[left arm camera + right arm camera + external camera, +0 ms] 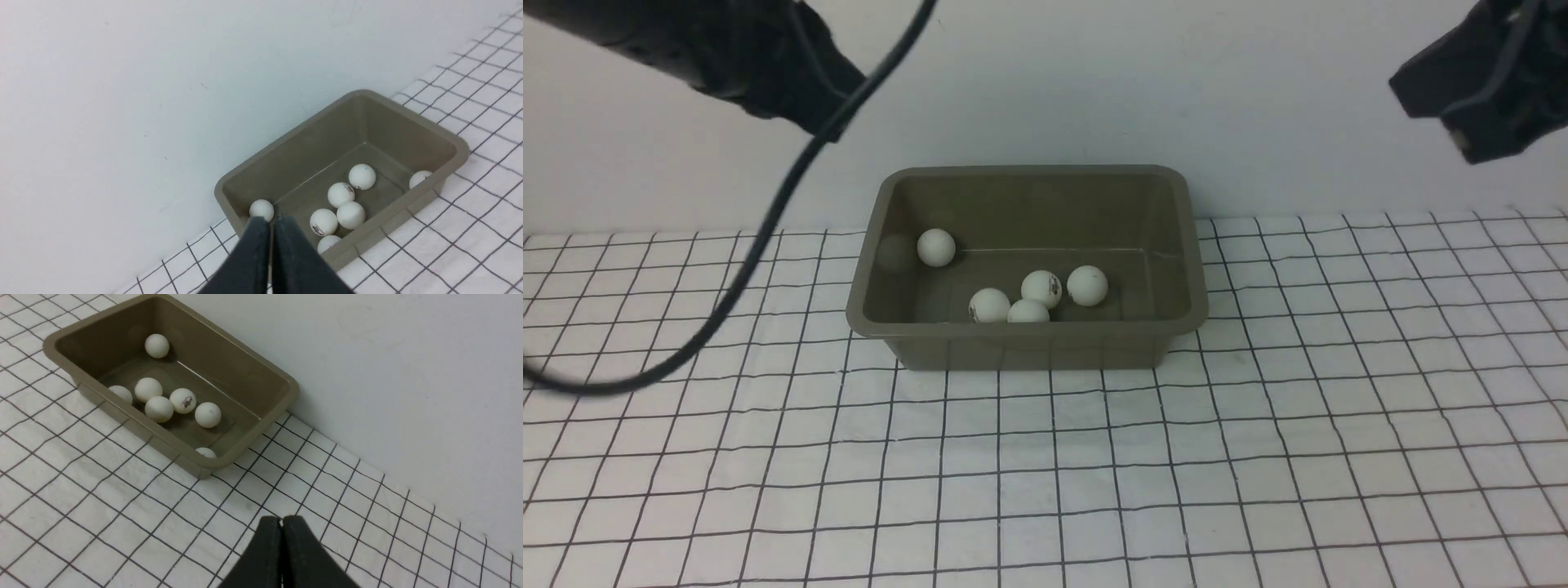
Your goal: Put the table tennis balls into the box on the white checkered tablecloth.
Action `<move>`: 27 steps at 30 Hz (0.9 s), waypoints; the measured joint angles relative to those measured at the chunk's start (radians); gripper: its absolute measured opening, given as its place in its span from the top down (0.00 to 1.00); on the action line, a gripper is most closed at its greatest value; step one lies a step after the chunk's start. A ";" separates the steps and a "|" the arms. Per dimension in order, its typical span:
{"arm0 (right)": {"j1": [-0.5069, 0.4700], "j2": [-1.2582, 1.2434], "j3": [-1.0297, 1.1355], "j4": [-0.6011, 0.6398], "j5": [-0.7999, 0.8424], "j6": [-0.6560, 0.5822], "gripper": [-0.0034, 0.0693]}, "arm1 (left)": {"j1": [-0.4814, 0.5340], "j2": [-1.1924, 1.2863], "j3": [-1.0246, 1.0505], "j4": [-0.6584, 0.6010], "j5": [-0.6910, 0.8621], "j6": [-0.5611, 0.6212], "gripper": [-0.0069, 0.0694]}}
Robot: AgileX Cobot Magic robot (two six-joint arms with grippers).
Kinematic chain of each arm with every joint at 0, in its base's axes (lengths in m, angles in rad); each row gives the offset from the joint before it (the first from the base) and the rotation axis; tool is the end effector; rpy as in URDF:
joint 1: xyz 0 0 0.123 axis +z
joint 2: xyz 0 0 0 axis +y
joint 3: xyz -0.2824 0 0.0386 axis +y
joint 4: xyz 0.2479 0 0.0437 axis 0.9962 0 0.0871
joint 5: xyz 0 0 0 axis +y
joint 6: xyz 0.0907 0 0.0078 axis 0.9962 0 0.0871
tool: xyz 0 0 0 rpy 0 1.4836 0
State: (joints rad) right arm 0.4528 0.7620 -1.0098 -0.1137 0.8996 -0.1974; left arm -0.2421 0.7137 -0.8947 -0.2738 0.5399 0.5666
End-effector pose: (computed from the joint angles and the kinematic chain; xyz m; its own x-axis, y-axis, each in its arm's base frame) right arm 0.1192 0.0490 0.4007 -0.3640 -0.4707 -0.8037 -0.4819 0.8336 -0.2700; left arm 0.1280 -0.0447 0.4018 -0.1125 0.3585 -0.9267 0.4275 0.8594 0.2806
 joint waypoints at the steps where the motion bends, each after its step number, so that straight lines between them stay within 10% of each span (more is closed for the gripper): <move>1: 0.000 -0.038 0.050 -0.025 -0.020 0.032 0.98 | 0.000 -0.042 0.036 0.003 -0.006 -0.023 0.91; 10: 0.000 -0.223 0.289 -0.179 -0.067 0.234 0.98 | 0.000 -0.255 0.194 0.213 0.030 -0.336 0.91; 27: 0.000 -0.286 0.320 -0.197 -0.043 0.257 0.98 | 0.000 -0.286 0.216 0.292 0.110 -0.352 0.91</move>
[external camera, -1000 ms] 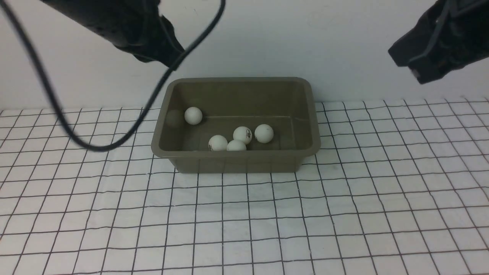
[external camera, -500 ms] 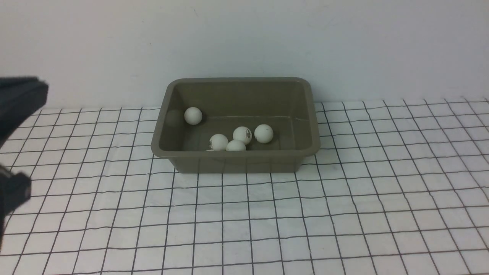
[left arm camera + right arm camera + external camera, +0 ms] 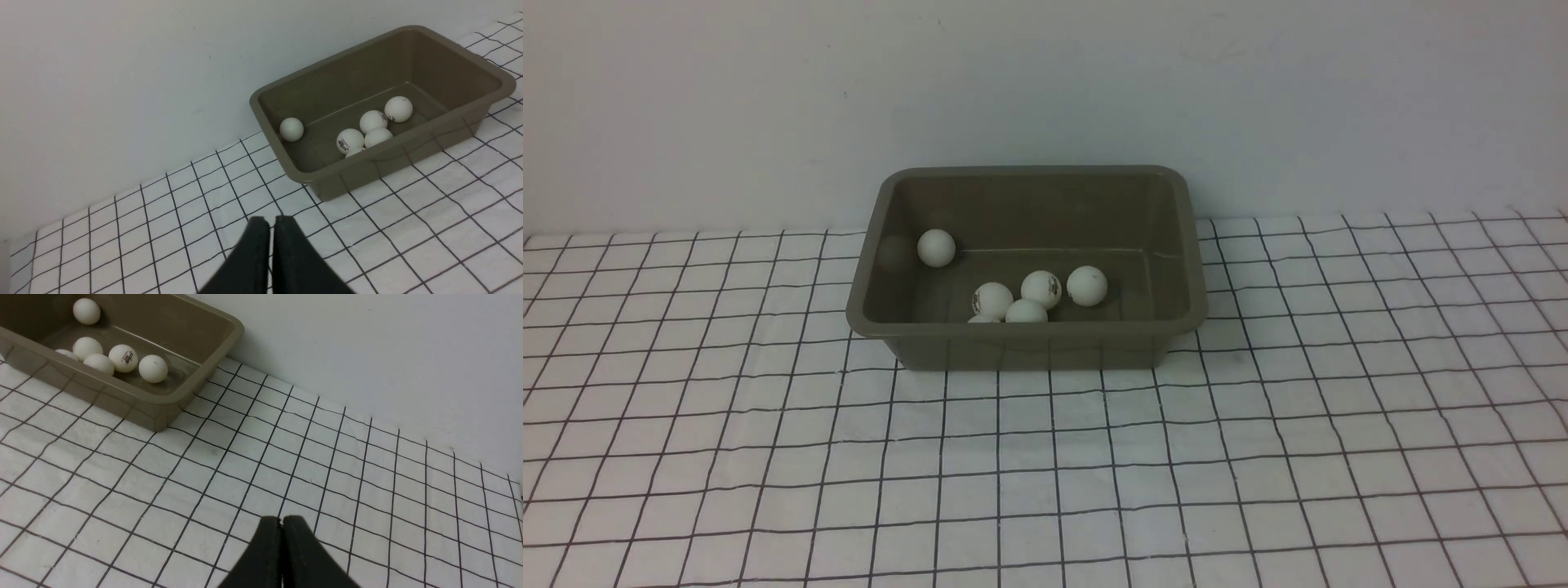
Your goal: Put the table tennis balls into the box on the white checkered tablecloth.
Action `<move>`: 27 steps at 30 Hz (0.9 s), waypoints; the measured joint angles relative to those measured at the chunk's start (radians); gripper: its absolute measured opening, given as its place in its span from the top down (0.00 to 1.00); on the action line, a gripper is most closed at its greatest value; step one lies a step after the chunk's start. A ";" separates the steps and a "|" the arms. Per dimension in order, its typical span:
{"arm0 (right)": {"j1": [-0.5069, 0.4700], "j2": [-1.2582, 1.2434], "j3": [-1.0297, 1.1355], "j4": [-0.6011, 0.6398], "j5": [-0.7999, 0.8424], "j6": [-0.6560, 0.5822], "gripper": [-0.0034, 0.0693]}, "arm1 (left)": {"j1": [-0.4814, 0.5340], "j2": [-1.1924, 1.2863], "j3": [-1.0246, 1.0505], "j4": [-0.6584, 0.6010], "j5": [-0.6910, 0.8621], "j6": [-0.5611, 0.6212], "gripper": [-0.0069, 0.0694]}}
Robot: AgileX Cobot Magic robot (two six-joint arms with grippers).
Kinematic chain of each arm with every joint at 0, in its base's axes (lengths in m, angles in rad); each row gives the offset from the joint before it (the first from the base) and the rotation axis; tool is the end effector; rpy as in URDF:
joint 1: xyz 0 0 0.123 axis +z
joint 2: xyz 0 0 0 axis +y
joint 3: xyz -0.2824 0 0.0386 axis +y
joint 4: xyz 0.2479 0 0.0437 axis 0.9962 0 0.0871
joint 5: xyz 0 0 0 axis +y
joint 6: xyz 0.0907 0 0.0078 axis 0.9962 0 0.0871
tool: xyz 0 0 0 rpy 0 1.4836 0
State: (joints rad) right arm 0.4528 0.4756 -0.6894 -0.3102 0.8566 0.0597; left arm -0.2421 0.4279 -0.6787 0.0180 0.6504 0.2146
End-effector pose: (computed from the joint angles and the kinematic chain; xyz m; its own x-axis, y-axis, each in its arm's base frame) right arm 0.0774 0.0143 0.3369 -0.4145 -0.3604 -0.8357 -0.3110 0.9190 -0.2421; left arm 0.0730 -0.0170 0.3511 -0.2384 0.2926 -0.9260 0.2914 0.9312 0.2192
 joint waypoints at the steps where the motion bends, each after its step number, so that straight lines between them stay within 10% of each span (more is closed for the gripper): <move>1: 0.000 0.000 0.000 0.000 0.000 0.000 0.98 | 0.000 0.000 0.000 0.007 0.000 0.006 0.91; 27: 0.000 0.000 0.000 0.004 0.002 0.000 0.98 | 0.299 -0.388 0.698 0.147 -0.420 -0.259 0.91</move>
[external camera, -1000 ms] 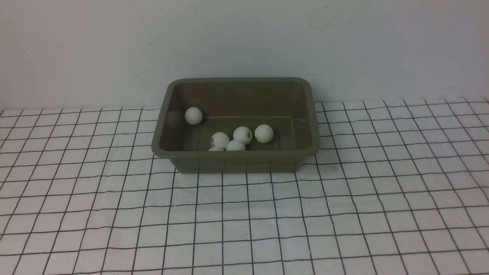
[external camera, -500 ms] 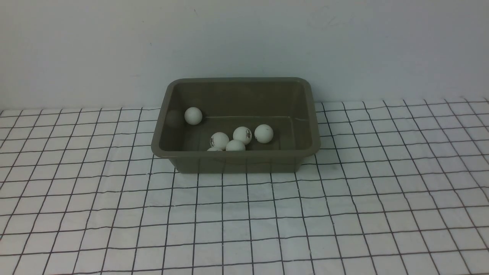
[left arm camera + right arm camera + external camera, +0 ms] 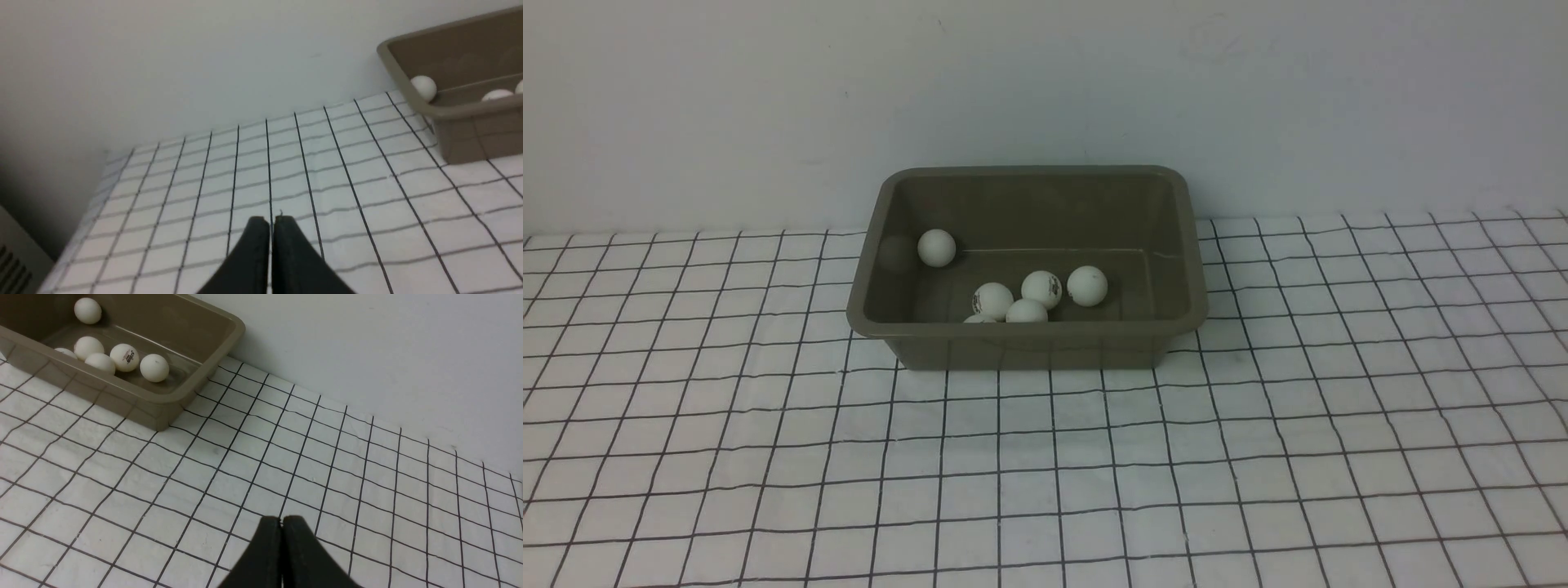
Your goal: Put the table tennis balls into the box on the white checkered tablecloth.
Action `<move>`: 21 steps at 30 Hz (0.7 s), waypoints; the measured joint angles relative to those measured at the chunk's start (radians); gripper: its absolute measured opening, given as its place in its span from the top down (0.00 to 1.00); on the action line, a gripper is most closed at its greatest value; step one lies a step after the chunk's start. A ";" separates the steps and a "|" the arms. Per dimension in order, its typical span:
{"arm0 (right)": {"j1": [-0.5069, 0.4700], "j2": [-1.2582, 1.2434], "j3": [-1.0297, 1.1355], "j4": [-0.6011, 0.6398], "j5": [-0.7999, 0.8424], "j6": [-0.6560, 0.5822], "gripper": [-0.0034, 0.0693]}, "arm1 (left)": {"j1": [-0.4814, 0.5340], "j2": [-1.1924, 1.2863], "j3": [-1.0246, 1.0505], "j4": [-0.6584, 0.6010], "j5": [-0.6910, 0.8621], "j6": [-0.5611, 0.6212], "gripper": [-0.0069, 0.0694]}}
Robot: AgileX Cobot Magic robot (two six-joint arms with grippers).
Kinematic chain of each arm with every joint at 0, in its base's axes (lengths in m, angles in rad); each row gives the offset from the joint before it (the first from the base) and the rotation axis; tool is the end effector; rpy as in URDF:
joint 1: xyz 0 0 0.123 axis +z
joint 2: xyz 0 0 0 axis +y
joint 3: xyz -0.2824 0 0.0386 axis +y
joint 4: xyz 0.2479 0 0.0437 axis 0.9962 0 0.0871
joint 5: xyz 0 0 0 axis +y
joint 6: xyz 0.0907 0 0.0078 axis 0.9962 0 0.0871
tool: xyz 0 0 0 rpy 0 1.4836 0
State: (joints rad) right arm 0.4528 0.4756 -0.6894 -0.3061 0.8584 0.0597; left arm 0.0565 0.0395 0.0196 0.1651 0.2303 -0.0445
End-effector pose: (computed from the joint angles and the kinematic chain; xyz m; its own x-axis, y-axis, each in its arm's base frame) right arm 0.0773 0.0145 0.3367 -0.4170 -0.3583 -0.8353 -0.3125 0.9195 -0.2384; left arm 0.0583 0.0067 0.1836 -0.2070 0.1044 -0.9727 -0.0696 0.9902 0.1211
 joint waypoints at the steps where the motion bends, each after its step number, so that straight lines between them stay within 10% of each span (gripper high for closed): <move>1: 0.000 0.000 0.000 0.000 0.000 0.000 0.98 | 0.006 -0.001 0.006 0.001 0.008 -0.022 0.91; 21: 0.000 0.000 0.000 0.001 0.001 0.000 0.98 | 0.022 -0.050 0.008 0.018 0.135 -0.066 0.91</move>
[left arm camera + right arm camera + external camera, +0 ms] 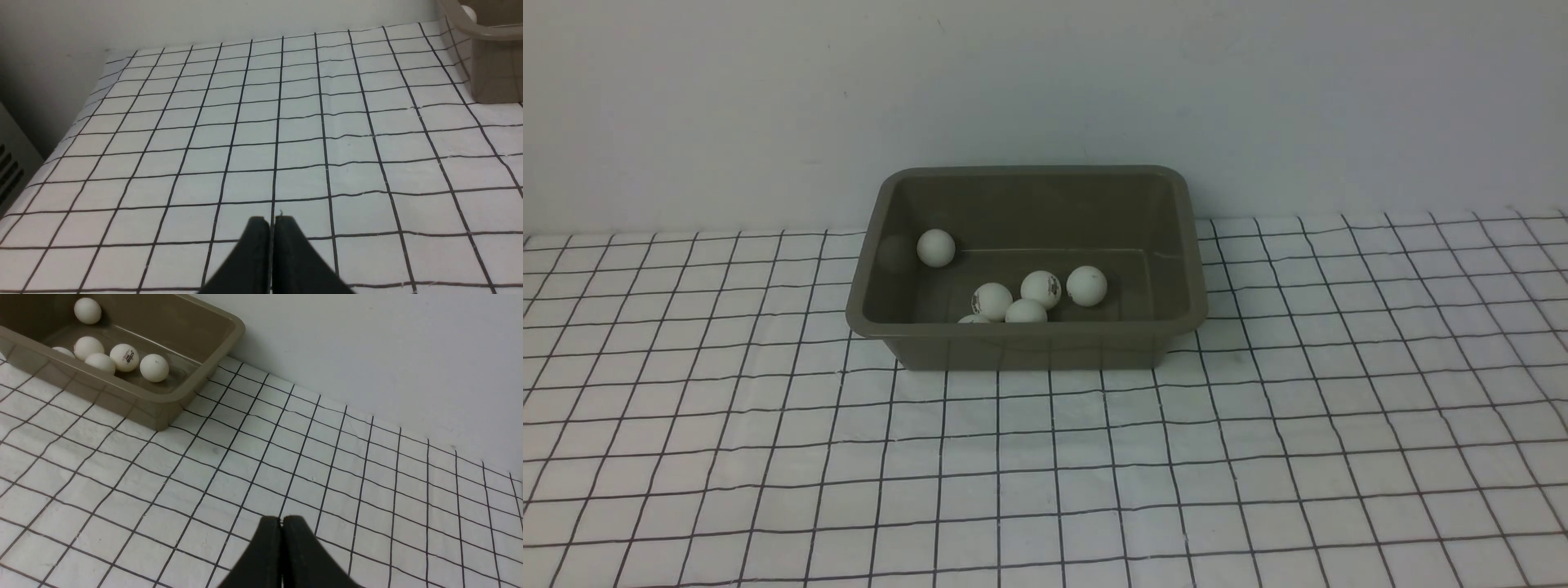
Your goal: Put the table tennis balls into the box on the white checkered tablecloth.
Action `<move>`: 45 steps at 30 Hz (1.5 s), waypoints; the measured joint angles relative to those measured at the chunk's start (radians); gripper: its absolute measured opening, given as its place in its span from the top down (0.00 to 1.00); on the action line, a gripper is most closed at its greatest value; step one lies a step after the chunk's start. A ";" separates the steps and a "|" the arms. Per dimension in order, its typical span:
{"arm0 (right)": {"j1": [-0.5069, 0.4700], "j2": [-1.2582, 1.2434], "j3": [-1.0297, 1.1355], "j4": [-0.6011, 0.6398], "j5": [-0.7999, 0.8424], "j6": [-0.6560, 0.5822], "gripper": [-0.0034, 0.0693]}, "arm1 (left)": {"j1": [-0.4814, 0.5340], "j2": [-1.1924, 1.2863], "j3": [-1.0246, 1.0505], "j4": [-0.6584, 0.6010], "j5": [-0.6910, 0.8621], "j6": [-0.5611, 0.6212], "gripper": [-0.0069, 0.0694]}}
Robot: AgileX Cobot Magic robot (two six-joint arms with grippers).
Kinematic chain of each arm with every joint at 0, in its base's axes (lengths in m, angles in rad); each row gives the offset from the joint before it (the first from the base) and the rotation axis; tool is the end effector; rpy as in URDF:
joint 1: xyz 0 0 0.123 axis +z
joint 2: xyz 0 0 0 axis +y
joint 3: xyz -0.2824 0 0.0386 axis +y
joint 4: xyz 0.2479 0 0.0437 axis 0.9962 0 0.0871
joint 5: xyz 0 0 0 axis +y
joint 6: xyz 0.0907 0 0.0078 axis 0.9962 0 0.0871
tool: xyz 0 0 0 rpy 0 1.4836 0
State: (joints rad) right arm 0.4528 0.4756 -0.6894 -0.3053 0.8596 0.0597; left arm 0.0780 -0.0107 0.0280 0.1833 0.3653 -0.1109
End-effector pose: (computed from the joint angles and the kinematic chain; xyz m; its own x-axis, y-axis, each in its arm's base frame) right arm 0.0772 0.0145 0.3366 -0.4182 -0.3580 -0.8348 -0.3127 0.9196 -0.2377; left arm 0.0522 0.0100 0.1719 -0.2928 0.0377 -0.9554 -0.1225 0.9895 0.0766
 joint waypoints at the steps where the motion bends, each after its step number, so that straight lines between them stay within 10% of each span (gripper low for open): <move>1: 0.000 0.000 0.000 0.000 0.000 0.000 0.98 | 0.000 0.000 0.000 0.000 0.000 0.000 0.91; 15: -0.051 0.000 0.000 0.015 -0.002 0.000 0.98 | 0.000 0.000 0.000 0.000 0.000 0.000 0.91; 25: -0.537 -0.106 0.000 0.106 -0.005 0.022 0.98 | 0.000 0.000 0.000 0.000 0.000 0.000 0.91; 45: -0.423 -0.401 0.675 0.239 -0.586 0.105 0.98 | 0.000 0.000 0.000 0.000 0.000 0.000 0.91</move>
State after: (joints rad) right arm 0.0299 0.0749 -0.0147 -0.0662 0.2738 0.1645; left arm 0.0780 -0.0107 0.0280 0.1833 0.3653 -0.1109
